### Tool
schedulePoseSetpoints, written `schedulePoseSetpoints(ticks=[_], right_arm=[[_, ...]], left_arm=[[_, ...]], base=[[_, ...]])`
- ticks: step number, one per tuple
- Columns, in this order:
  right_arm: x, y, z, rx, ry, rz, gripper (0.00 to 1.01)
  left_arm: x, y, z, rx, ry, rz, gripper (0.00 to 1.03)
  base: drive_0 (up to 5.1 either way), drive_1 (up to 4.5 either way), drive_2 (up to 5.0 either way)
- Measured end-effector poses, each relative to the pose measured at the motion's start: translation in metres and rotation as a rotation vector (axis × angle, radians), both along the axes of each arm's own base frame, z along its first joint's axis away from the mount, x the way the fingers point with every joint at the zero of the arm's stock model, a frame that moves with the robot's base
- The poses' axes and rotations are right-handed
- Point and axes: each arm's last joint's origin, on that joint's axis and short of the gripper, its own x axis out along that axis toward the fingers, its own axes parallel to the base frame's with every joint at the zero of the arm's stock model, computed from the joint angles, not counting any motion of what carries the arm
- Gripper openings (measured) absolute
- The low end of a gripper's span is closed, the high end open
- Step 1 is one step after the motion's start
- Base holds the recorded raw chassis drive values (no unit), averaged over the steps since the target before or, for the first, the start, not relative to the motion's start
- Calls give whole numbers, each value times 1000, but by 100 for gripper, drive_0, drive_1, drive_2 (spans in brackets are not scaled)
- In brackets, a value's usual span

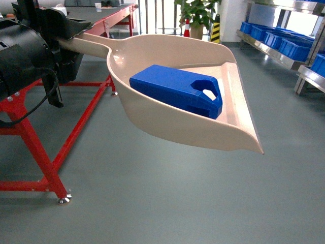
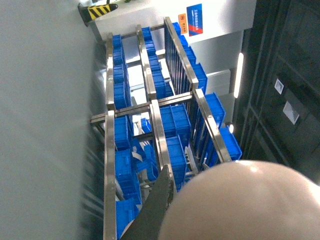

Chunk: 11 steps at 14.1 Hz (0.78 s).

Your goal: Place part in tray to right shelf

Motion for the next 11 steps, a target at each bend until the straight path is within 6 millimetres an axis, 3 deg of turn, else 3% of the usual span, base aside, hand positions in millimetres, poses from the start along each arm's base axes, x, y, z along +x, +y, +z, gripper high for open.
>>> schedulePoseSetpoints(ticks=[11], right_arm=[[1,0,-1,0,3,0,98]], left_arm=[[0,-1,0,0,-1,-2,13]], base=[[-5,425,-435]])
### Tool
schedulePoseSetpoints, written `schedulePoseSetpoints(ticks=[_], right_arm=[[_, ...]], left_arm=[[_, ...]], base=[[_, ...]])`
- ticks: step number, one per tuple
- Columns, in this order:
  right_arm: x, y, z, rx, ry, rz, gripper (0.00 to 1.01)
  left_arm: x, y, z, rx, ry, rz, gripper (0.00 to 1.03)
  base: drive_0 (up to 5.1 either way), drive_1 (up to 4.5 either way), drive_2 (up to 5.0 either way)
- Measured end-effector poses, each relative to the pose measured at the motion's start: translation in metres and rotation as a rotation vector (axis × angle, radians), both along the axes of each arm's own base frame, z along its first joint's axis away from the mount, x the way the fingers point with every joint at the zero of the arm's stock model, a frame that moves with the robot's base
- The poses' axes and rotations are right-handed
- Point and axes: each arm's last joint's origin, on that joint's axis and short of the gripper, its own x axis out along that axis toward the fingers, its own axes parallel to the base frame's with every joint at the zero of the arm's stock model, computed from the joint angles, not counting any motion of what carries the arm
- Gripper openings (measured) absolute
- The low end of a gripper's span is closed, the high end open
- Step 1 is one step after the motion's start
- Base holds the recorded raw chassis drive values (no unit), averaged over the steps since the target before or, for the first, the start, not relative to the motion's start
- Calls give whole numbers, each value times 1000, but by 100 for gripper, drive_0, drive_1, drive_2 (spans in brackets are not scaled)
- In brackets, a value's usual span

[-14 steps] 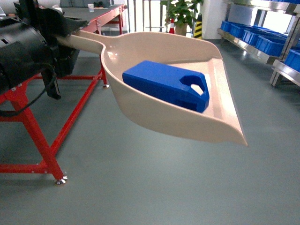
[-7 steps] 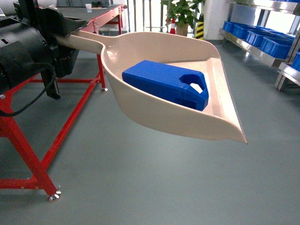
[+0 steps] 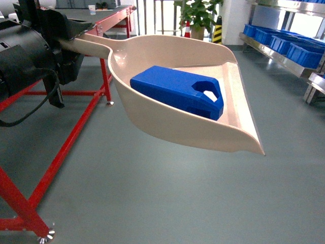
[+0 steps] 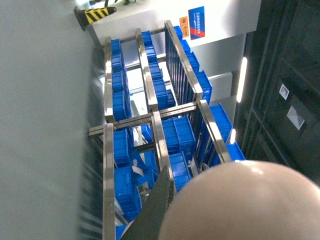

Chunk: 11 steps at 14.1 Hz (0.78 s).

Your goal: Place part in tray to right shelf

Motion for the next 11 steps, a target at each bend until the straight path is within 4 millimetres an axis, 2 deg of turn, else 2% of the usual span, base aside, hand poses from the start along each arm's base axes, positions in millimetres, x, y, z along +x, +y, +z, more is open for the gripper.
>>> schedulePoseSetpoints(ticks=[11], right_arm=[[0,0,0,0,1,4,98]], left_arm=[[0,0,-1,3,10,-1,13]], base=[[0,430,-430]])
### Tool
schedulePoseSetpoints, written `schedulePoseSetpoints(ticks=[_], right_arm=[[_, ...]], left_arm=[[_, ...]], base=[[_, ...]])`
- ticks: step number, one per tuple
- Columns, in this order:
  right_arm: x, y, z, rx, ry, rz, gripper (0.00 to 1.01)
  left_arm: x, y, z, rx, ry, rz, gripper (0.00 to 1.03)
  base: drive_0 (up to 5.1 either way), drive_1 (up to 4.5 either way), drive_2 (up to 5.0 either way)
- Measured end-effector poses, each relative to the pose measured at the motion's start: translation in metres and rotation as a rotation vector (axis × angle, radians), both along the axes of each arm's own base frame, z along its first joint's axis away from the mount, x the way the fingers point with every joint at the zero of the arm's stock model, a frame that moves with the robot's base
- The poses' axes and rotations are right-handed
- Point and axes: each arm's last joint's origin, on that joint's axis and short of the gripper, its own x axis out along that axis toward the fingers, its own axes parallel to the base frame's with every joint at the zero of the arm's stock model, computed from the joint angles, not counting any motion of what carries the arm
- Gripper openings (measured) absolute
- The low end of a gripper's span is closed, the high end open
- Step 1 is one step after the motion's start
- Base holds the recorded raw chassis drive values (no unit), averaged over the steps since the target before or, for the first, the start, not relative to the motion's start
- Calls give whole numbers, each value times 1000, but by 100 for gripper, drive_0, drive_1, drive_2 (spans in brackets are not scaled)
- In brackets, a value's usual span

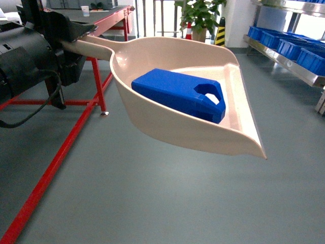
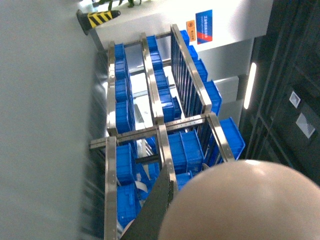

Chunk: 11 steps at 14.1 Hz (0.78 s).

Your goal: Place part in tray to right shelf

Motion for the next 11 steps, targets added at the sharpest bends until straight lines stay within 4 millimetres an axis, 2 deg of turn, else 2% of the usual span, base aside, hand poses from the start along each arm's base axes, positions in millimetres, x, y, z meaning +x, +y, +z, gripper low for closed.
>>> schedulePoseSetpoints(ticks=[11], right_arm=[[0,0,0,-1,2,-2,98]], left_arm=[[0,0,0,-2,-4,2,13]], base=[[4,434,-427]])
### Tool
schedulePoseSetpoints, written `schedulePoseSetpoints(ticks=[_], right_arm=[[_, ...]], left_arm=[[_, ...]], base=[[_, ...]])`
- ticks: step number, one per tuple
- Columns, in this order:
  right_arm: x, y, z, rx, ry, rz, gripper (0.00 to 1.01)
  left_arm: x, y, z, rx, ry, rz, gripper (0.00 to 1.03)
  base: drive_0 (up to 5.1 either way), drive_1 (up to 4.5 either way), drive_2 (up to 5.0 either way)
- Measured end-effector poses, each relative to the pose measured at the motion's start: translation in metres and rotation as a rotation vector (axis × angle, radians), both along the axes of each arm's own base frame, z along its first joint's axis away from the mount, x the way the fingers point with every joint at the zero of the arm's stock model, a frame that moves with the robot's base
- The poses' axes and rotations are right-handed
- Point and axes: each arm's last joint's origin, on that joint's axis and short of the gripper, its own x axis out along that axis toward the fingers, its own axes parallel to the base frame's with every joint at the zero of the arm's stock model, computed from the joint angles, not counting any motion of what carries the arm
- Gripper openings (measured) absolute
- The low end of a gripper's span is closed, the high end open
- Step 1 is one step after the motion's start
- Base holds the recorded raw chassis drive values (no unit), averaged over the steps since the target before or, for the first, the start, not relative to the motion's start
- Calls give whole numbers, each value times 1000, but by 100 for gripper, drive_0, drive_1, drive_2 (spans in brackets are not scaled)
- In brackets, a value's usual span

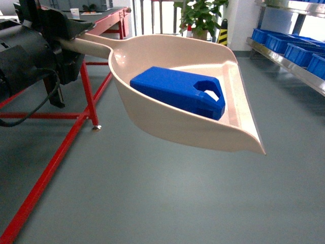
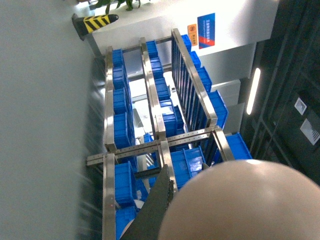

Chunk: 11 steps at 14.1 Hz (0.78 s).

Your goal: Place part in tray to right shelf

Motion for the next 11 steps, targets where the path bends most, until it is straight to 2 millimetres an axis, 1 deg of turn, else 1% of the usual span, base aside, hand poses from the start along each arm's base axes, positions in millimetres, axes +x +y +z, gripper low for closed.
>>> schedulePoseSetpoints(ticks=[11], right_arm=[[0,0,0,1,-3,0,98]], left_arm=[[0,0,0,0,-1,-3,13]], base=[[8,439,-422]])
